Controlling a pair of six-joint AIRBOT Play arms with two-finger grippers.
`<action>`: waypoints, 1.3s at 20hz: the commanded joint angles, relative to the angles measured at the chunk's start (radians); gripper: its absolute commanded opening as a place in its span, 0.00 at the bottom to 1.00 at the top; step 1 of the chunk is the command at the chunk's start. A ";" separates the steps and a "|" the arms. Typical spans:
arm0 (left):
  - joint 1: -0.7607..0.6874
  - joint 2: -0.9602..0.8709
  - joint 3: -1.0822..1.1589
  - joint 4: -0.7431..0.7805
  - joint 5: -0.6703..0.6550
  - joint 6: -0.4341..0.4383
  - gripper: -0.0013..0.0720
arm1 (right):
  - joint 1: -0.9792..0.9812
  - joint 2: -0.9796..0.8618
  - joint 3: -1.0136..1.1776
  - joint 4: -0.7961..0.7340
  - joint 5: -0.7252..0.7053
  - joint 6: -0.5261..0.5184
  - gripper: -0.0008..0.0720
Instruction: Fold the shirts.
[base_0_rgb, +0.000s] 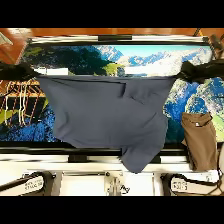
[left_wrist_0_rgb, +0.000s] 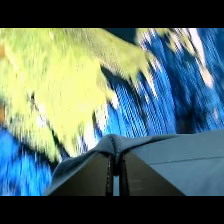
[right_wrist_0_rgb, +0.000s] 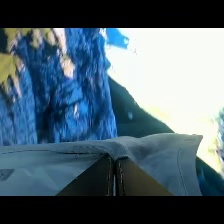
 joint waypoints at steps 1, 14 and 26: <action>-0.021 -0.227 0.150 -0.033 0.113 0.010 0.07 | 0.072 -0.126 -0.012 0.039 -0.269 -0.033 0.09; -0.024 -0.253 0.545 -0.206 0.166 0.097 0.07 | 0.141 -0.058 0.359 0.031 -0.504 -0.084 0.09; -0.038 0.039 0.548 -0.227 0.182 0.158 0.07 | 0.145 0.194 0.405 -0.007 -0.445 -0.184 0.09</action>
